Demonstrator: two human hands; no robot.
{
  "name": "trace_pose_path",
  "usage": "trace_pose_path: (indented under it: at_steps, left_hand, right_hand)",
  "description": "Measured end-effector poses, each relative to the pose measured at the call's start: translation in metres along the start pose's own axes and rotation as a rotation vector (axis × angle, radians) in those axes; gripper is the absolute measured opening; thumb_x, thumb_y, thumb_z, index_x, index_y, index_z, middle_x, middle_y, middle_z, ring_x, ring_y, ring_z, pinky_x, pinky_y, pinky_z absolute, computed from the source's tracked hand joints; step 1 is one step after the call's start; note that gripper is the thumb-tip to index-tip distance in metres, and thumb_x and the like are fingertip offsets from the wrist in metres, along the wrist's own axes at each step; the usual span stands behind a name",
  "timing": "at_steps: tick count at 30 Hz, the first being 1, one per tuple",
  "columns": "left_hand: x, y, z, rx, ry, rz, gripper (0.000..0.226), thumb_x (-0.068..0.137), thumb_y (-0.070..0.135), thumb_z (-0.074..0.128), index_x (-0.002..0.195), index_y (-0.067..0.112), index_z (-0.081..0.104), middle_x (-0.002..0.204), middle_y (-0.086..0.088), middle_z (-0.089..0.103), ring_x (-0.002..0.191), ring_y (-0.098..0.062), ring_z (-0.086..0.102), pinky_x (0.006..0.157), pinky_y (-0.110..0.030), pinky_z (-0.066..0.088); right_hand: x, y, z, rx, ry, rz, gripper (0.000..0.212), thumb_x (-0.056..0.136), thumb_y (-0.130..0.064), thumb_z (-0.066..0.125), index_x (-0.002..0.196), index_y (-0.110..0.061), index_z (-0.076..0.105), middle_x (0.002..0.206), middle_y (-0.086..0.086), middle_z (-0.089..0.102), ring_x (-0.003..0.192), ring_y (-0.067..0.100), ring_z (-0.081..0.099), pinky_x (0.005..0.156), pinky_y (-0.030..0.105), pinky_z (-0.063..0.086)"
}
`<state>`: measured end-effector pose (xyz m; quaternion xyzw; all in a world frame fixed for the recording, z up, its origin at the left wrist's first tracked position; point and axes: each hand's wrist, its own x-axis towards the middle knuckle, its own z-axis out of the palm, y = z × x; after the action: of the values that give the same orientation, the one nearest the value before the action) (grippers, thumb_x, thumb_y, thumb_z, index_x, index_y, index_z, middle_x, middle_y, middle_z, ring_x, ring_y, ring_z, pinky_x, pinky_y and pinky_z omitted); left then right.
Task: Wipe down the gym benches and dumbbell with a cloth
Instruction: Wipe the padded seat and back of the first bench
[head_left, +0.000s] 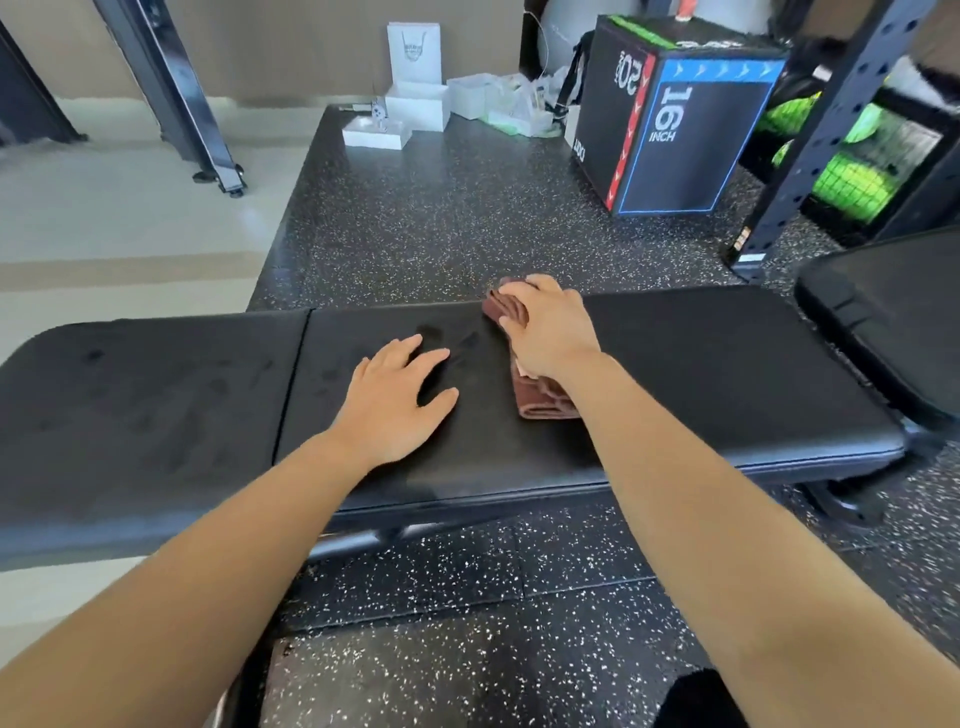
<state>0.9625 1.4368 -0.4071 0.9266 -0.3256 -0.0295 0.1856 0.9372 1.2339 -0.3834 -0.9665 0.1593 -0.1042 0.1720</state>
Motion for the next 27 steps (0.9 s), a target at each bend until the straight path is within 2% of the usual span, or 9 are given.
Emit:
trace_pose_path:
  at_steps: [3, 6, 8, 11, 15, 18, 23, 27]
  left_hand:
    - [-0.008, -0.031, -0.019, 0.028, -0.04, 0.181, 0.051, 0.092, 0.045, 0.046, 0.14, 0.027, 0.04, 0.151, 0.002, 0.031, 0.14, -0.017, 0.025, 0.112, -0.033, 0.022]
    - [-0.019, -0.072, -0.036, 0.077, -0.046, 0.304, 0.051, 0.092, 0.044, 0.045, 0.14, 0.027, 0.04, 0.151, 0.001, 0.033, 0.138, -0.018, 0.028, 0.111, -0.031, 0.023]
    - [-0.021, -0.093, -0.043, 0.062, -0.022, 0.297, 0.05, 0.093, 0.042, 0.046, 0.139, 0.025, 0.042, 0.15, -0.001, 0.034, 0.138, -0.02, 0.029, 0.112, -0.034, 0.022]
    - [-0.023, -0.104, -0.046, -0.013, -0.01, 0.24, 0.049, 0.093, 0.038, 0.047, 0.139, 0.023, 0.043, 0.151, -0.002, 0.033, 0.139, -0.021, 0.028, 0.114, -0.035, 0.022]
    - [-0.024, -0.107, -0.042, 0.007, -0.012, 0.273, 0.051, 0.094, 0.042, 0.041, 0.142, 0.023, 0.038, 0.152, -0.003, 0.03, 0.141, -0.022, 0.024, 0.115, -0.039, 0.02]
    - [-0.022, -0.111, -0.041, 0.03, -0.014, 0.28, 0.053, 0.095, 0.044, 0.037, 0.143, 0.023, 0.035, 0.154, -0.002, 0.027, 0.142, -0.021, 0.021, 0.116, -0.039, 0.016]
    - [-0.023, -0.111, -0.039, 0.014, 0.007, 0.27, 0.051, 0.094, 0.043, 0.04, 0.141, 0.025, 0.039, 0.152, 0.0, 0.03, 0.141, -0.02, 0.023, 0.115, -0.038, 0.016]
    - [-0.025, -0.109, -0.041, -0.051, 0.039, 0.24, 0.047, 0.092, 0.04, 0.047, 0.137, 0.026, 0.046, 0.149, 0.002, 0.036, 0.139, -0.019, 0.028, 0.115, -0.036, 0.018]
  right_hand:
    - [-0.038, -0.015, 0.003, -0.01, 0.035, -0.016, 0.041, 0.092, -0.031, 0.054, 0.132, -0.024, 0.049, 0.145, 0.004, 0.037, 0.115, 0.036, 0.044, 0.102, 0.038, 0.036]
    - [-0.089, -0.053, 0.018, 0.047, 0.093, -0.069, 0.04, 0.09, -0.029, 0.057, 0.129, -0.024, 0.052, 0.141, 0.003, 0.041, 0.111, 0.035, 0.045, 0.099, 0.04, 0.039]
    - [-0.105, -0.079, 0.029, 0.048, 0.113, -0.052, 0.038, 0.09, -0.028, 0.055, 0.128, -0.026, 0.053, 0.14, 0.0, 0.042, 0.112, 0.032, 0.043, 0.096, 0.042, 0.041]
    - [-0.09, -0.098, 0.033, 0.037, 0.127, 0.083, 0.037, 0.093, -0.026, 0.051, 0.13, -0.026, 0.051, 0.141, -0.001, 0.04, 0.114, 0.033, 0.041, 0.096, 0.041, 0.041]
    - [-0.057, -0.109, 0.031, -0.038, 0.089, 0.258, 0.041, 0.094, -0.026, 0.049, 0.135, -0.025, 0.044, 0.145, 0.0, 0.034, 0.119, 0.034, 0.037, 0.099, 0.042, 0.039]
    - [-0.068, -0.123, 0.034, -0.03, 0.101, 0.271, 0.041, 0.093, -0.027, 0.049, 0.134, -0.025, 0.045, 0.145, 0.0, 0.033, 0.117, 0.033, 0.037, 0.097, 0.044, 0.041]
    - [-0.115, -0.134, 0.047, 0.031, 0.166, 0.157, 0.038, 0.094, -0.028, 0.049, 0.132, -0.027, 0.048, 0.144, -0.002, 0.036, 0.12, 0.029, 0.036, 0.098, 0.045, 0.041]
    - [-0.088, -0.125, 0.048, 0.054, 0.155, 0.201, 0.041, 0.092, -0.025, 0.05, 0.133, -0.026, 0.046, 0.145, -0.002, 0.034, 0.121, 0.03, 0.034, 0.099, 0.044, 0.04]
